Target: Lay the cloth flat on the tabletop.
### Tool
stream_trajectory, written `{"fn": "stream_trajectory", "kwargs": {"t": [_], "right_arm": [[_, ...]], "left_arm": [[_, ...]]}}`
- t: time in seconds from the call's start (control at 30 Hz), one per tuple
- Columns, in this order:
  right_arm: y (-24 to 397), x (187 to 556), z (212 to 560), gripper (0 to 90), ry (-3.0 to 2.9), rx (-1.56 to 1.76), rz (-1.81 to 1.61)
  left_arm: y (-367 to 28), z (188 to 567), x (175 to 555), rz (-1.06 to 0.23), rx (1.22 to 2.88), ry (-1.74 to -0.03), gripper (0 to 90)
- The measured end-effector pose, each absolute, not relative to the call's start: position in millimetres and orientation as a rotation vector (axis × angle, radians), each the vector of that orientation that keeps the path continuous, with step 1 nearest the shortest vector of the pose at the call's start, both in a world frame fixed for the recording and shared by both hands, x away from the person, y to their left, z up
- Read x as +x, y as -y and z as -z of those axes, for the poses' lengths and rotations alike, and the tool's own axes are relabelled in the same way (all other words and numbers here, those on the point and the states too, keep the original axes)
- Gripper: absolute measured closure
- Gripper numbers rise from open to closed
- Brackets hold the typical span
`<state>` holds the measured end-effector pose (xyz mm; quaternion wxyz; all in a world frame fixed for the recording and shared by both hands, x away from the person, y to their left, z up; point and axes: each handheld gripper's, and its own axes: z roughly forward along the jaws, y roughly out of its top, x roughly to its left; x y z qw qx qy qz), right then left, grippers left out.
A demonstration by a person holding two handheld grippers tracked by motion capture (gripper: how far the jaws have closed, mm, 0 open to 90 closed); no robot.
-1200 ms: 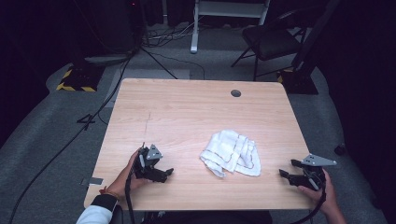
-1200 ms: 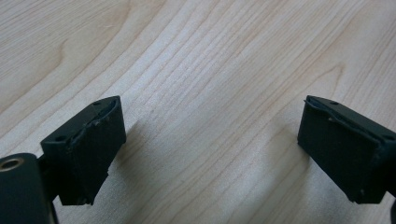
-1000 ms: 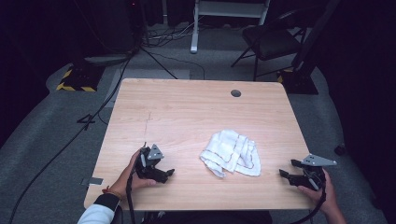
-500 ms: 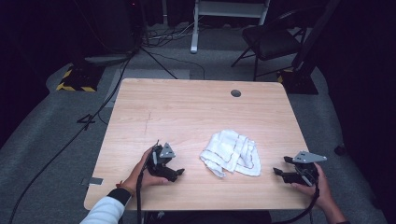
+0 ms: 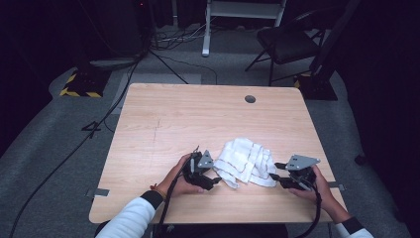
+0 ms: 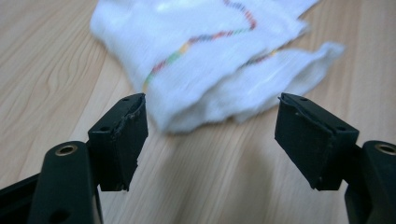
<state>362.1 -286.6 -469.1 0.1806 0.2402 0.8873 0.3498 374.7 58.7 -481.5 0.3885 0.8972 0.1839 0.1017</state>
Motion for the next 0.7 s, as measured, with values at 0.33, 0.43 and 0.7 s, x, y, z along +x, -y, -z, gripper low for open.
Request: {"fn": "stream_trajectory", "kwargs": {"t": [0.33, 0.43, 0.7], "right_arm": [[261.6, 372.4, 478.6, 60.7, -2.580, 0.630, -0.978], [259.6, 373.7, 482.3, 60.7, -2.584, 0.624, -0.970], [264.3, 379.1, 486.9, 79.3, -2.576, 0.675, -0.957]], "left_arm": [[-16.5, 469.8, 376.9, -0.218, 2.289, -0.287, 44.8], [-5.2, 474.1, 381.9, -0.210, 2.324, -0.243, 46.8], [-22.0, 483.6, 406.2, -0.191, 2.368, -0.284, 77.0]]}}
